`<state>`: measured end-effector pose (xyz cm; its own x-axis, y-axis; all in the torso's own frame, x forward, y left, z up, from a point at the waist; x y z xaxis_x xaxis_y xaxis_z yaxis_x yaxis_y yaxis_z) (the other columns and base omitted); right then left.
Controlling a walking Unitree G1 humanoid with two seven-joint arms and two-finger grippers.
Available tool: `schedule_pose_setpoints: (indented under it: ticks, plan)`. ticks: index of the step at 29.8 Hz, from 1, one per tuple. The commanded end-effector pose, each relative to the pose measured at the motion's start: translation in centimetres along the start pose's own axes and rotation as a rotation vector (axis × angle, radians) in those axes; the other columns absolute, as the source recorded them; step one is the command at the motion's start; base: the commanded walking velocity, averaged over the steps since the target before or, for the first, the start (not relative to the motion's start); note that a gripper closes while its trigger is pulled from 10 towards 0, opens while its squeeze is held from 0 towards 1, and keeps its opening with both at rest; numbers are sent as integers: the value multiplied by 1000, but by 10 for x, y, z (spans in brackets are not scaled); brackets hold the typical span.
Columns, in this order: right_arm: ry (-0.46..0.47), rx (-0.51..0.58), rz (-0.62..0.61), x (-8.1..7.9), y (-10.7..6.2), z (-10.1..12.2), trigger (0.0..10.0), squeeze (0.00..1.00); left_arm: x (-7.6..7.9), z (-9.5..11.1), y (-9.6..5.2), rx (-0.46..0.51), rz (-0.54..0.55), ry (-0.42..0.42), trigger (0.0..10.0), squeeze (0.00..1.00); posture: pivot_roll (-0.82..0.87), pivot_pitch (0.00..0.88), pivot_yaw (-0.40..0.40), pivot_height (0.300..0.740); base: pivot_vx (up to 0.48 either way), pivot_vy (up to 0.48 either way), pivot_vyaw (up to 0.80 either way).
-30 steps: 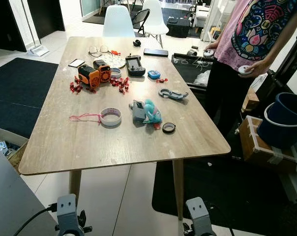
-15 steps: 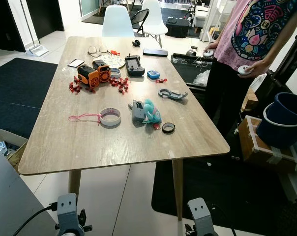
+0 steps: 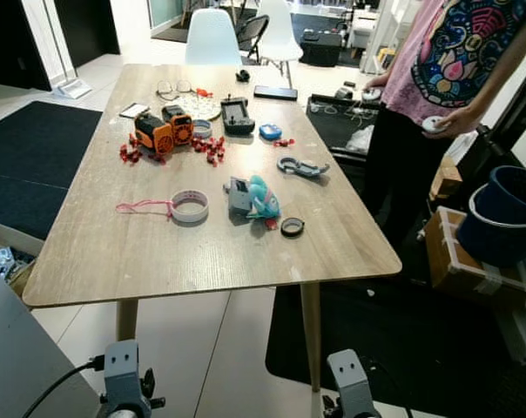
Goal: Hang keys on a hook
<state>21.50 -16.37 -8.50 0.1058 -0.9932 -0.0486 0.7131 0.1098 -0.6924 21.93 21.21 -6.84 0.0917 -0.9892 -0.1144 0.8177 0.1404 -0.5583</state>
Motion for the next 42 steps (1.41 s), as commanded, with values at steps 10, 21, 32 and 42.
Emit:
schedule_pose_setpoints:
  ticks: [10,21,32,42]
  plan:
    - [13,-23,-21,11,-3,-6,10000,0,2,-2,0,-19,-3,-29,10000,0,73,37,-52,740,0,0,0]
    - [13,-23,-16,4,-2,-6,10000,0,2,-1,0,-14,-3,-31,10000,0,73,40,-51,740,0,0,0]
    - [15,-12,-14,3,-3,-6,10000,0,1,-2,0,-15,-5,-26,10000,0,72,42,-49,740,0,0,0]
    - [17,-22,-21,7,-4,-9,10000,0,2,-3,0,-25,-8,-21,10000,0,71,43,-49,740,0,0,0]
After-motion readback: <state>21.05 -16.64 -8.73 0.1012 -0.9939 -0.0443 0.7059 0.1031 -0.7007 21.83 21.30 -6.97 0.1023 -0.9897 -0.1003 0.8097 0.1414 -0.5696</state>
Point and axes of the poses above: a point about 5 cm out from each wrist's last joint towards the gripper, its own y axis pointing out of the wrist towards the gripper, its own z axis along the axis of the wrist's last joint, x = y × z, the point moved 2 cm from there along y, pointing out of the wrist towards the gripper, and after that the axes turned 11 degrees about y, right-handed, at the moved point
